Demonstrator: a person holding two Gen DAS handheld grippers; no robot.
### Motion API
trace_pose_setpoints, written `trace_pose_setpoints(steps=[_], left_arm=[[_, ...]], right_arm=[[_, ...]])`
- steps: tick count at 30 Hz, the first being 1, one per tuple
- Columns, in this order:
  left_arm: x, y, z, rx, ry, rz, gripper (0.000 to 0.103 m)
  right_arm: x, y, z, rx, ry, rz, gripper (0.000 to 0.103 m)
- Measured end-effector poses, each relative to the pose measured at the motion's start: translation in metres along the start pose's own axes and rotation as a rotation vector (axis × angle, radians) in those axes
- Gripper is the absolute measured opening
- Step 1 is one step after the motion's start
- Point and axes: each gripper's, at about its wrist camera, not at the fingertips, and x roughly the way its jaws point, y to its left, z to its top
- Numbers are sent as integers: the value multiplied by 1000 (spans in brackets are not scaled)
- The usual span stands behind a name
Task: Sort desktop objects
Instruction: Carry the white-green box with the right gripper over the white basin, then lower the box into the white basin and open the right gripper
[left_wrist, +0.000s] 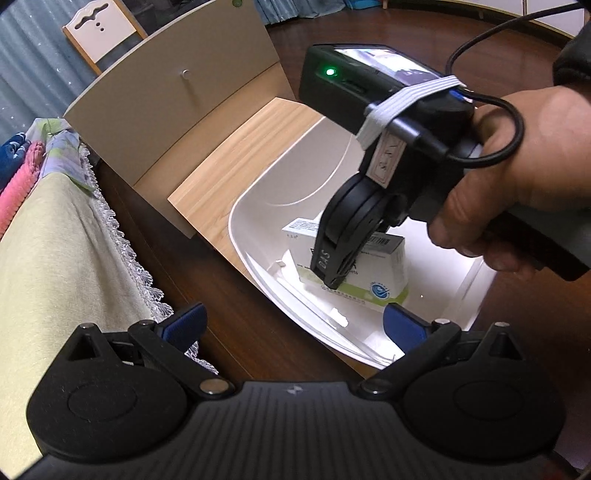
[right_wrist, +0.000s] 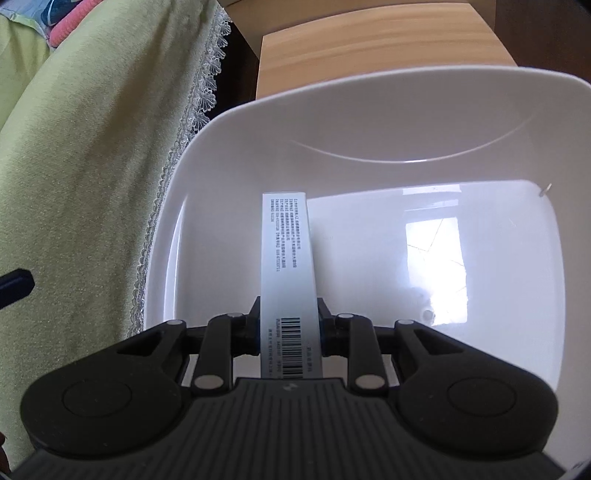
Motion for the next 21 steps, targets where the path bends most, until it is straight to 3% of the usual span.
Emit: trace_pose_setpoints(steps=[14,21], left_arm=[[2,-4,-1,14,14,2,102],[3,-5,-2,18,27,-1,102]], right_arm=[[-4,-8,0,36,24,52,24],[-23,-2,4,-132,32,81,24]])
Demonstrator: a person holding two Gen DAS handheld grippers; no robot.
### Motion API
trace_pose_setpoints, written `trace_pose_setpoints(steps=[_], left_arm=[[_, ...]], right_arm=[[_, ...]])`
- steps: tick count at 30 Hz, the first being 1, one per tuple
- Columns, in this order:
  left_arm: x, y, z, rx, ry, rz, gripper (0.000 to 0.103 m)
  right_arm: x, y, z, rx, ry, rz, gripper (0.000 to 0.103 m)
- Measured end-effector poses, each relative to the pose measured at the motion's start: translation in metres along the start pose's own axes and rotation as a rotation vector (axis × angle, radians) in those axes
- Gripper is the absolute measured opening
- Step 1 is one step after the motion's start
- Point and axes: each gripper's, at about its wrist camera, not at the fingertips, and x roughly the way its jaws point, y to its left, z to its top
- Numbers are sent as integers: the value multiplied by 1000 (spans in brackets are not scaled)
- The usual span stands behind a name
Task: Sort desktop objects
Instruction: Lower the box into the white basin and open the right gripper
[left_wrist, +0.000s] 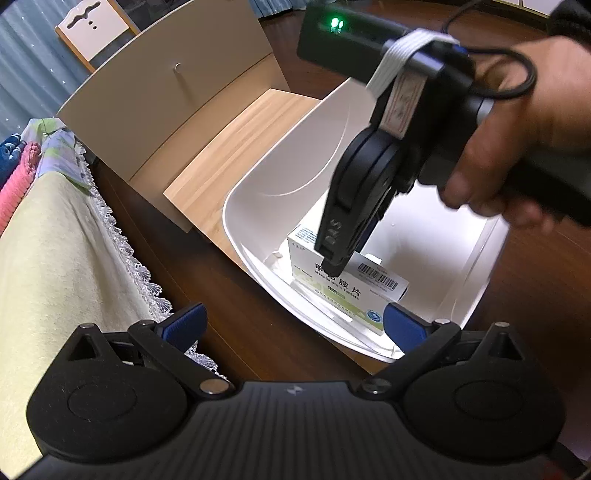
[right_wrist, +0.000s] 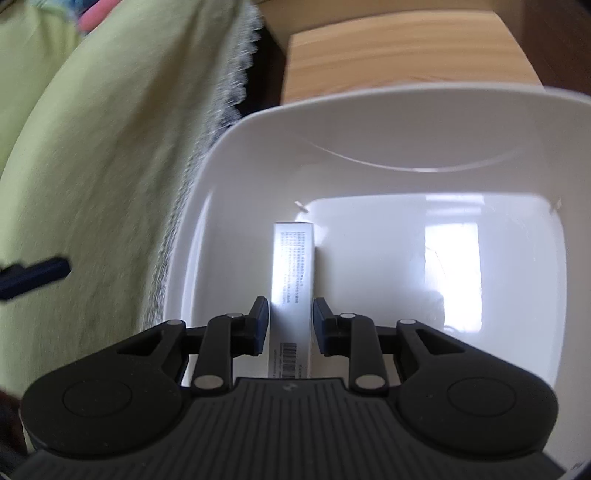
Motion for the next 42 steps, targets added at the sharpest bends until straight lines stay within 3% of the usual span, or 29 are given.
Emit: trace_pose_setpoints(steps=[6,10,18,22,24,28,34,37,42], left_arm=[[4,1,-1,-4,17,-3,102],[5,1,-1,-1,20,-2,102],[7,0,-4,2,41,8,102],[9,1,-4,4,45,12,102],[9,1,-4,5,48,15,102],[9,1,-4,6,55,18,102],[13,2,-2,8,66,16,102],[14,2,-3,11,78,11,102],[17,3,-7,3,103,5,102]], right_arm=[[-11,8,4,-243,36,18,30],[-4,9,6,-263,74,58,33],[4,-2,8,-263,103,-4,34],[13,-14,10,-260,135,-58,45],[20,-21,10,-274,177,-86,45],[26,-12,4,-481,231,-136,45],[33,5,-13,-837,277,-119,44],[34,8,-13,-899,258,-95,48],[32,7,-7,-903,251,-108,44]])
